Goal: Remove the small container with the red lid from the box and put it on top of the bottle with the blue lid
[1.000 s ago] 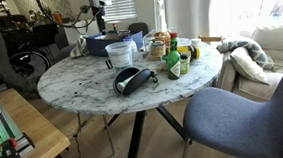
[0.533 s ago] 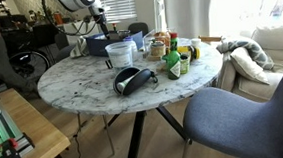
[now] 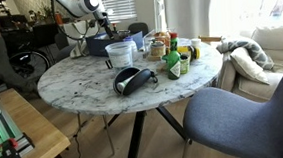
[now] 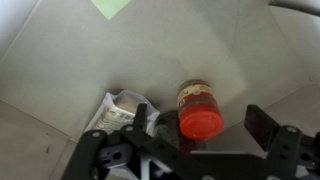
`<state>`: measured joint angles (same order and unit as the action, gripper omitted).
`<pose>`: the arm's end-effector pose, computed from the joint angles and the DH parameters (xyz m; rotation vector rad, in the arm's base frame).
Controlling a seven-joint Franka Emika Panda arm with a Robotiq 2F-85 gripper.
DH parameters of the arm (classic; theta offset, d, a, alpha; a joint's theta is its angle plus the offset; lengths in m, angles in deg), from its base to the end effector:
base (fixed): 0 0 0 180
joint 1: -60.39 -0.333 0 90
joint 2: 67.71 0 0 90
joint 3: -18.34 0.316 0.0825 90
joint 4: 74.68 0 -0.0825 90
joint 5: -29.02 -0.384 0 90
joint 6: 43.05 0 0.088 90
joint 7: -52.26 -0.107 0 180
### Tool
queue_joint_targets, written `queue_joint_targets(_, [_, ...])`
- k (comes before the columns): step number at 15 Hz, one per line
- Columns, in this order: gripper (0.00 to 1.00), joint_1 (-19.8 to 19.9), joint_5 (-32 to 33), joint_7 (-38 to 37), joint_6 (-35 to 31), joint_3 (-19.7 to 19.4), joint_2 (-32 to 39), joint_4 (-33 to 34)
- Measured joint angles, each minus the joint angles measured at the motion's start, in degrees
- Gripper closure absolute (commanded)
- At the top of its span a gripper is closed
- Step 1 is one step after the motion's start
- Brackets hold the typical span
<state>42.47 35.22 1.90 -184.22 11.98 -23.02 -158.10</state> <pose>0.7254 0.1658 0.2457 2.9802 -0.8564 0.4294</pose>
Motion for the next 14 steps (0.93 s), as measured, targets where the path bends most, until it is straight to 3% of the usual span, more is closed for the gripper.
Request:
queue_joint_targets(3, [0.01,0.2,0.0,0.0,-0.2,-0.2,2.2,3.2])
queue_joint_targets(7, [0.12,0.7,-0.1,0.1,-0.1,-0.1,5.2,7.0])
queue_joint_targets(8, [0.26,0.8,-0.1,0.1,0.0,-0.1,5.9,7.8])
queue_joint_targets(14, [0.71,1.2,-0.5,0.1,1.9,0.0,8.5,11.7])
